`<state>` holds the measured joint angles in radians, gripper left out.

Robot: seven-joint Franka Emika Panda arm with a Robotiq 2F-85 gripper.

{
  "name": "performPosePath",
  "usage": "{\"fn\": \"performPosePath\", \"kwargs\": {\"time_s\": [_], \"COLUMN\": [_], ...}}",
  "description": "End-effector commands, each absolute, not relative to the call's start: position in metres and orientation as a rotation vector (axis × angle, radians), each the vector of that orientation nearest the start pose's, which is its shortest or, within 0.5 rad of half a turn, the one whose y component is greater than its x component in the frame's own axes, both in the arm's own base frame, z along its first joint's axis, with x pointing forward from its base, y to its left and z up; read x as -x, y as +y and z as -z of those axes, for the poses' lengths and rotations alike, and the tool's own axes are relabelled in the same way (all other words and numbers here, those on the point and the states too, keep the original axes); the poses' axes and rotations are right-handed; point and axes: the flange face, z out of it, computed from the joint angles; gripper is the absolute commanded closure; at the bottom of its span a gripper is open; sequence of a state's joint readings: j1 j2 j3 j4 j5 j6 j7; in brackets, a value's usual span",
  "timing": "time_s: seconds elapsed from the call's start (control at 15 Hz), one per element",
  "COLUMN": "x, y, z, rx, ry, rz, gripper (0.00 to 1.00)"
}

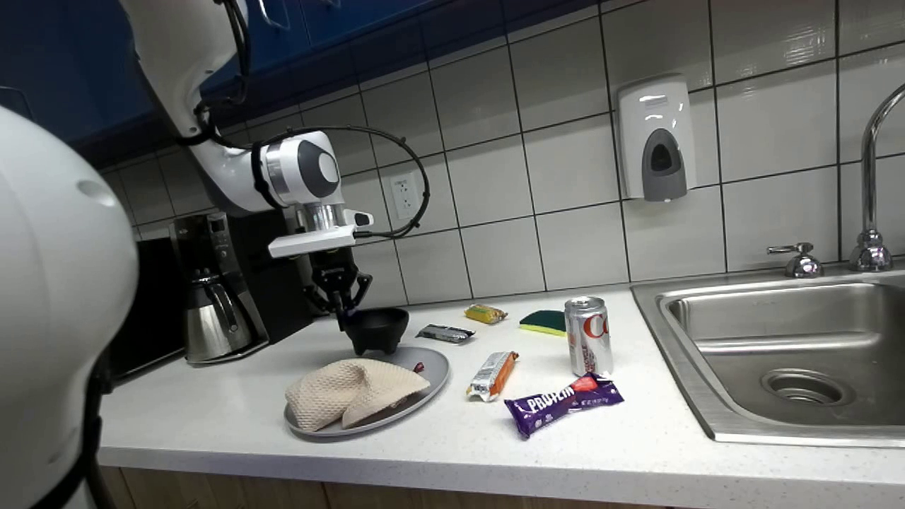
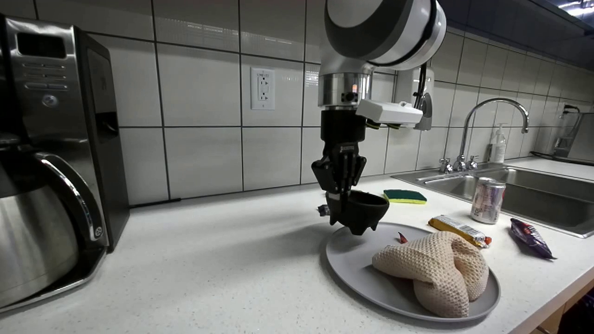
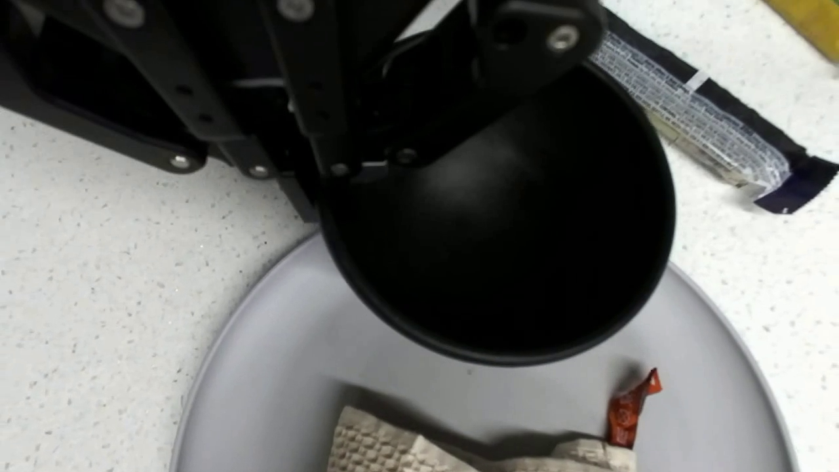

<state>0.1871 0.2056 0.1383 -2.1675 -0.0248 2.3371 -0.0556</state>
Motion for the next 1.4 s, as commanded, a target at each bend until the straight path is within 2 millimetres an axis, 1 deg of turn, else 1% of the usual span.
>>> {"fn": "performPosePath", "kwargs": {"time_s": [0.0,0.33,0.67,1.0,1.33], "x": [-0.535,-0.551,-0.563,-0.570,-0.573], "y": [0.189,0.209,0.234,0.260,0.271], "z": [-0.312,-0.313,-0.305,-0.297,-0.284], "rx": [3.080,3.073,3.054,3.018,3.017], "ry": [-0.683,-0.774,-0.861,-0.938,-0.988], "rz": [-0.048,-0.023,-0.020,-0.028,-0.053], "gripper": [0.98,0.98,0.98,0.98,0.98]}}
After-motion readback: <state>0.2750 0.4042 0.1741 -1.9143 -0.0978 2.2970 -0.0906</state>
